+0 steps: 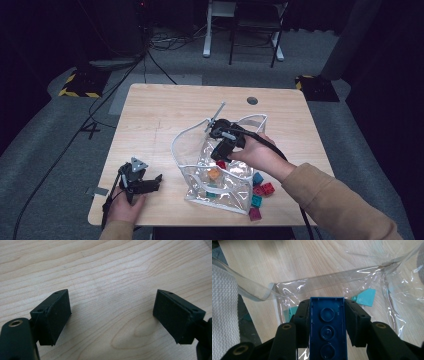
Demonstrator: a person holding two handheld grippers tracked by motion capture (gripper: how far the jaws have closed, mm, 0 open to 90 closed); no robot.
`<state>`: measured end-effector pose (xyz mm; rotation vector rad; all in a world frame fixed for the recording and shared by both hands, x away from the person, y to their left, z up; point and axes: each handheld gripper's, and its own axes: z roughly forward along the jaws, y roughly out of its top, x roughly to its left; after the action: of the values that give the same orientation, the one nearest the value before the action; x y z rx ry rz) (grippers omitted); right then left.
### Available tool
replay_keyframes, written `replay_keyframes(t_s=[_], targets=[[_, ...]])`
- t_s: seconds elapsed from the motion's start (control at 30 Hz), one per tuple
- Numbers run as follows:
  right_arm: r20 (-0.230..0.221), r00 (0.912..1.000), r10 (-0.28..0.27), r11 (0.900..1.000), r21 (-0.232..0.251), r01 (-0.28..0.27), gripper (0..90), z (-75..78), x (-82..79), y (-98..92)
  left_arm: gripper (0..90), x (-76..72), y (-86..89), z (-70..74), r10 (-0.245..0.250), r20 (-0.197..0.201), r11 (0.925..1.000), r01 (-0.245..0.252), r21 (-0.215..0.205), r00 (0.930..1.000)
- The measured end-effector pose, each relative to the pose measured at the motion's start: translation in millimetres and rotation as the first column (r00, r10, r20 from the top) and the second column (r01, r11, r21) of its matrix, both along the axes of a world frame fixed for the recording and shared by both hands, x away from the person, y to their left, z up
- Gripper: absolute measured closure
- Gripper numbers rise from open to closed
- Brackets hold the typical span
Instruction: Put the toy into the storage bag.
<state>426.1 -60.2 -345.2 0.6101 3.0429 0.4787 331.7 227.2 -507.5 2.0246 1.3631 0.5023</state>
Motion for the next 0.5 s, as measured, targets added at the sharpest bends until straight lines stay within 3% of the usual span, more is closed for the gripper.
replay_keyframes(t_s=[0.13, 0.2, 0.33, 0.43, 0.5], targets=[[-0.004, 1.0000, 0.007, 1.000, 0.013, -0.007, 55.4, 1.0, 0.1, -1.2, 15.1, 0.0, 0.1, 0.0, 0.001, 0.001, 1.0000, -0.001, 0.001, 1.0000], [-0.004, 0.9999, -0.011, 0.999, 0.044, 0.011, 46.2, 2.7, 0.3, -2.5, 15.1, 0.0, 0.0, 0.0, 0.000, 0.000, 1.0000, 0.000, 0.000, 1.0000], [0.029, 0.9995, -0.013, 0.993, 0.122, 0.010, 43.5, 11.9, -1.8, -10.2, 15.1, 0.0, 0.0, 0.0, 0.000, 0.000, 1.0000, 0.000, -0.001, 1.0000], [0.065, 0.9974, -0.031, 0.977, 0.211, 0.016, 44.1, 24.7, -7.2, -21.4, 15.1, 0.0, 0.0, 0.0, 0.000, 0.000, 1.0000, 0.000, -0.001, 1.0000], [0.094, 0.9942, -0.053, 0.955, 0.296, 0.023, 44.3, 37.2, -13.4, -34.5, 15.1, 0.0, 0.0, 0.0, 0.000, 0.000, 1.0000, 0.000, -0.001, 1.0000]])
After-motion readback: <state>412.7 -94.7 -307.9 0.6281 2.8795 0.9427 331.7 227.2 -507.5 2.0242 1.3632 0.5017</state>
